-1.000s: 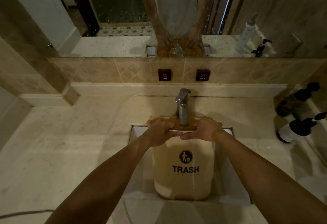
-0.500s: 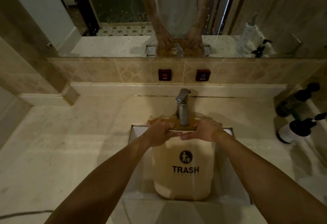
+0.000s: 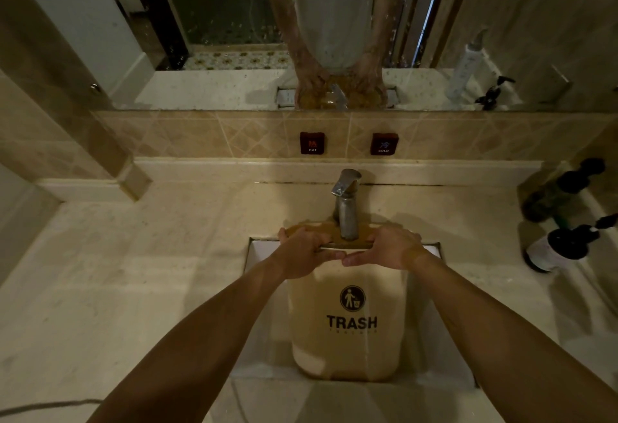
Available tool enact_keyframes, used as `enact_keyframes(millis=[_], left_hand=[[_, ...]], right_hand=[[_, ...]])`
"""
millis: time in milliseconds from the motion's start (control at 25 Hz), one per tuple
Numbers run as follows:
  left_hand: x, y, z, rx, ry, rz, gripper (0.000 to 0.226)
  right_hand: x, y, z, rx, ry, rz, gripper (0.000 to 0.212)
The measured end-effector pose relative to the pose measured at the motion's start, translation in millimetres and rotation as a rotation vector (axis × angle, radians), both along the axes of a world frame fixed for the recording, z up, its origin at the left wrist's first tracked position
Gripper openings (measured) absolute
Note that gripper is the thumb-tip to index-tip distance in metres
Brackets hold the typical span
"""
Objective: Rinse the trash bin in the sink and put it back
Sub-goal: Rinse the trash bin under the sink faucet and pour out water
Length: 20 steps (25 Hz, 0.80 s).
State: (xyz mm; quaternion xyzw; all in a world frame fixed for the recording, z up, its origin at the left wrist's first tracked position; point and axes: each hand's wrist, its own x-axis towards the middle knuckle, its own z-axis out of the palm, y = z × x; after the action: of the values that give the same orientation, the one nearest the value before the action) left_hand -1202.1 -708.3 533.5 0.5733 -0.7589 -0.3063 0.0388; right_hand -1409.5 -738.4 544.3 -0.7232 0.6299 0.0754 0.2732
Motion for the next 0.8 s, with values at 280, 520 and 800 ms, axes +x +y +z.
enact_keyframes(millis=[280, 520, 800], left_hand=[[-0.3, 0.8, 1.5, 0.000, 0.011, -0.004, 0.022], [0.1, -0.5, -0.9, 0.010, -0.004, 0.003, 0.025], [-0.1, -1.2, -1.7, -0.024, 0.020, 0.010, 0.020]], right_hand=[[0.8, -0.6, -1.0, -0.005, -0.011, -0.001, 0.073], [0.1, -1.7, -1.6, -0.004, -0.004, 0.003, 0.077], [1.9, -1.1, -1.5, 0.002, 0.015, 0.009, 0.089]])
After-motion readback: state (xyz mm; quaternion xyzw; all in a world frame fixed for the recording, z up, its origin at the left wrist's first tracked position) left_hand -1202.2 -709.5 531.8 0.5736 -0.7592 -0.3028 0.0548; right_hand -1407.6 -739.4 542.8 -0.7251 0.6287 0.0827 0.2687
